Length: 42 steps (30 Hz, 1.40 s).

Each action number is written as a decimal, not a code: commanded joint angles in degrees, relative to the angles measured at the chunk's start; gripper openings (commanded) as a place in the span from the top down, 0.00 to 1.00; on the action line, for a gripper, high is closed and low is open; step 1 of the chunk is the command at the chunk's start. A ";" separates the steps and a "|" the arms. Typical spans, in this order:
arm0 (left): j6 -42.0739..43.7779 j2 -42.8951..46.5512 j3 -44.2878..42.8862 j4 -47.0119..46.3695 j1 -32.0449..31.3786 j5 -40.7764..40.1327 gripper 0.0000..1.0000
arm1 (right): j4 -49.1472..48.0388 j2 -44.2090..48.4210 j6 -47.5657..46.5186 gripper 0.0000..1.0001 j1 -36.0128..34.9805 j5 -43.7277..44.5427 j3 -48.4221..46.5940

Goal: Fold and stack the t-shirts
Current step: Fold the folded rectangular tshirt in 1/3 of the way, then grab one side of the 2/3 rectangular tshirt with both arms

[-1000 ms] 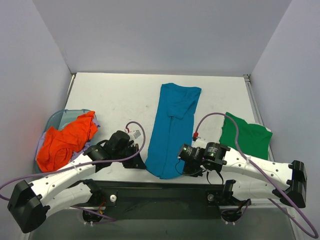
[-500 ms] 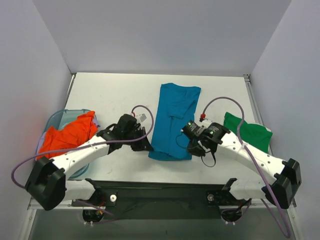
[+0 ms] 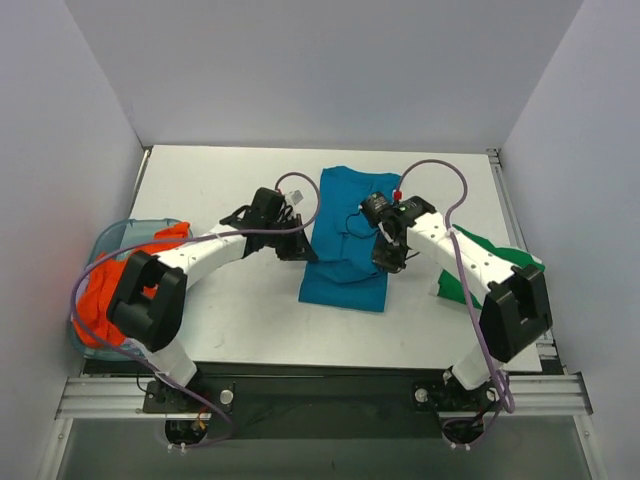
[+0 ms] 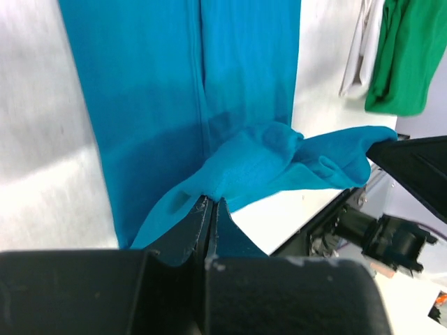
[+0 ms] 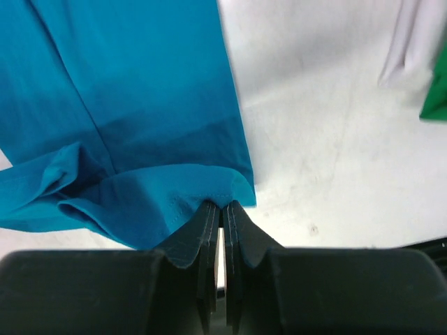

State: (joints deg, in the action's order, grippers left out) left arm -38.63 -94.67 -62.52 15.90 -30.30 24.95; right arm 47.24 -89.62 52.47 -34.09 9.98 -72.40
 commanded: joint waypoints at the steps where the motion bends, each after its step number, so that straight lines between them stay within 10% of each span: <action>1: 3.12 -3.84 -6.11 -0.88 0.77 0.98 1.00 | 1.71 -4.67 -4.74 1.00 3.14 0.31 -4.93; 15: 5.59 -19.93 -22.64 3.35 4.46 -1.57 1.00 | 1.97 -22.07 -13.00 1.00 11.40 -2.24 -19.70; 17: 5.41 -21.16 -23.61 1.94 4.81 -0.96 0.72 | 2.15 -23.48 -13.53 0.95 12.02 -2.77 -22.15; 19: 5.76 -21.34 -24.66 2.03 5.08 -1.39 0.41 | 2.06 -25.33 -14.84 0.63 12.99 -4.70 -23.92; 22: 7.25 -18.98 -23.70 1.15 5.34 -2.19 0.25 | 2.06 -25.69 -16.34 0.43 13.60 -5.32 -26.12; 29: 9.10 -10.28 -13.52 -1.13 5.43 -0.78 0.27 | 0.75 -20.51 -17.92 0.36 13.70 -6.97 -22.27; 42: 8.13 0.19 7.23 -3.86 4.03 -0.78 0.37 | -13.92 -2.84 -12.13 0.60 10.10 -18.94 10.69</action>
State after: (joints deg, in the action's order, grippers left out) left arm -30.85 -97.93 -56.95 14.85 -25.52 23.86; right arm 35.70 -95.42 37.98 -22.31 -6.44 -66.37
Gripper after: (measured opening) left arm 0.634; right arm 0.409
